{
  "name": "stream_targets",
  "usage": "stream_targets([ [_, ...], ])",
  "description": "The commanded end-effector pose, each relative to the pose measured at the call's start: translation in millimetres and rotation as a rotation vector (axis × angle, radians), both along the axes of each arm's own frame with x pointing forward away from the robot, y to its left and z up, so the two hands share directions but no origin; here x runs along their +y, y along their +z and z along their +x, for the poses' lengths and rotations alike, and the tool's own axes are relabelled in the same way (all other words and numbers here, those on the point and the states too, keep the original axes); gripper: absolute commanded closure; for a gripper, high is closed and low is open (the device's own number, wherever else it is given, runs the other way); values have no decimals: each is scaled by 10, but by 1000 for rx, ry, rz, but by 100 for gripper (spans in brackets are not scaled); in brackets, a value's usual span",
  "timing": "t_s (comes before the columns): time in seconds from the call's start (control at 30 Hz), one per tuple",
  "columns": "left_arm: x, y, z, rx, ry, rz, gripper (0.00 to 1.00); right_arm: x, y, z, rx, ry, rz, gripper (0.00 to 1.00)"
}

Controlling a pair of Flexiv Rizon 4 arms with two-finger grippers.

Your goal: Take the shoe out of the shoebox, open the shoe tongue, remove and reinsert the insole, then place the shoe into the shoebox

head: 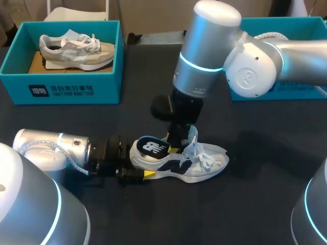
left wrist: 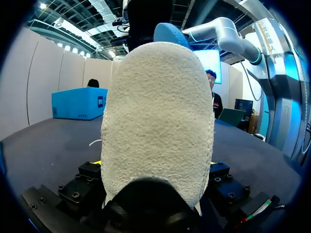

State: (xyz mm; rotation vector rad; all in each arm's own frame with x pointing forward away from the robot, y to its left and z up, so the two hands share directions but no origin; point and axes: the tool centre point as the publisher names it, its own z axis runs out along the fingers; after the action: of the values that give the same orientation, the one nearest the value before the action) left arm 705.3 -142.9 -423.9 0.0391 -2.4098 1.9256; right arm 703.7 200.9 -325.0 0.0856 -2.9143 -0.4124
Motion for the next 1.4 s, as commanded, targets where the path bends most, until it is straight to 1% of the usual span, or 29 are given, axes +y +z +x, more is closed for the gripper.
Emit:
stream_targets([
  [0.03,14,-43,7,-1,3,-1,100,19,-93,12,21,-11,15,60],
  [0.1,14,-43,7,-1,3,-1,100,20,-119,27,33,-16,22,62],
  [0.2,14,-43,7,-1,3,-1,100,19,-141,45,43,-25,37,70],
  [0.23,14,-43,7,-1,3,-1,100,20,-143,48,45,-26,41,71],
  [0.4,14,-43,7,-1,3,-1,100,5,-140,41,50,-42,51,67],
  [0.47,14,-43,7,-1,3,-1,100,-14,-144,28,49,-49,53,65],
  [0.5,14,-43,7,-1,3,-1,100,-25,-141,23,43,-57,63,61],
  [0.57,14,-43,7,-1,3,-1,100,-31,-107,13,37,-59,69,60],
  [0.73,14,-43,7,-1,3,-1,100,85,5,1,22,-45,76,56],
  [0.83,14,-43,7,-1,3,-1,100,123,26,-10,22,-41,65,57],
  [1.0,14,-43,7,-1,3,-1,100,128,35,-30,28,-64,61,61],
  [1.2,14,-43,7,-1,3,-1,100,189,97,-22,10,-73,47,61],
  [1.33,14,-43,7,-1,3,-1,100,198,65,5,15,-91,40,60],
  [1.4,14,-43,7,-1,3,-1,100,196,52,10,19,-101,49,62],
])
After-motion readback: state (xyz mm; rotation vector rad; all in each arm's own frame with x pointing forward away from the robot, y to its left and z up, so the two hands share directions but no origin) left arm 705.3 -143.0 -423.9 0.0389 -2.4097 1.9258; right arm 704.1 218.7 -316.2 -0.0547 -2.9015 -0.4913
